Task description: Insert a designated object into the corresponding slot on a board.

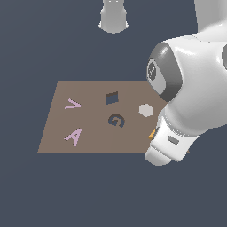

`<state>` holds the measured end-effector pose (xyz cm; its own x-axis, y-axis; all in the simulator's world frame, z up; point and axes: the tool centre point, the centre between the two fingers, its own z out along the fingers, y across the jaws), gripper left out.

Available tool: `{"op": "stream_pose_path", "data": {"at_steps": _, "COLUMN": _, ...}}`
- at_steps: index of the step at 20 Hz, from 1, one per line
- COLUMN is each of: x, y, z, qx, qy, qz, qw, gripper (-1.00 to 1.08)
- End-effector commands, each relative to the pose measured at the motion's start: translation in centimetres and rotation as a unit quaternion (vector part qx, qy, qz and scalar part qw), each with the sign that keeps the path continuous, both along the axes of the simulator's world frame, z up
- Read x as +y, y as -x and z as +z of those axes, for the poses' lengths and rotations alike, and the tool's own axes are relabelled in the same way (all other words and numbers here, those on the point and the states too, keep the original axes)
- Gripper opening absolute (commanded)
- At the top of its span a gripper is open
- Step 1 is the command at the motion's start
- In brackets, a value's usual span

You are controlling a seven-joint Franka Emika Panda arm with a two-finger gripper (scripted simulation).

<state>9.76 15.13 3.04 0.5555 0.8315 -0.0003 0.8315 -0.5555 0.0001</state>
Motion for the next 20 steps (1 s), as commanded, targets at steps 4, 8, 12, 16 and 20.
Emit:
{"op": "stream_pose_path", "data": {"at_steps": 4, "x": 0.03, "y": 0.01, "z": -0.04, "qx": 0.000, "qy": 0.000, "qz": 0.000, "qw": 1.0000, "gripper": -1.00}}
{"op": "stream_pose_path", "data": {"at_steps": 8, "x": 0.01, "y": -0.02, "z": 0.06, "qx": 0.000, "qy": 0.000, "qz": 0.000, "qw": 1.0000, "gripper": -1.00}}
{"op": "stream_pose_path", "data": {"at_steps": 12, "x": 0.02, "y": 0.01, "z": 0.26, "qx": 0.000, "qy": 0.000, "qz": 0.000, "qw": 1.0000, "gripper": -1.00}}
{"op": "stream_pose_path", "data": {"at_steps": 16, "x": -0.03, "y": 0.17, "z": 0.26, "qx": 0.000, "qy": 0.000, "qz": 0.003, "qw": 1.0000, "gripper": -1.00}}
{"op": "stream_pose_path", "data": {"at_steps": 20, "x": -0.19, "y": 0.65, "z": 0.28, "qx": 0.000, "qy": 0.000, "qz": 0.013, "qw": 0.9999, "gripper": -1.00}}
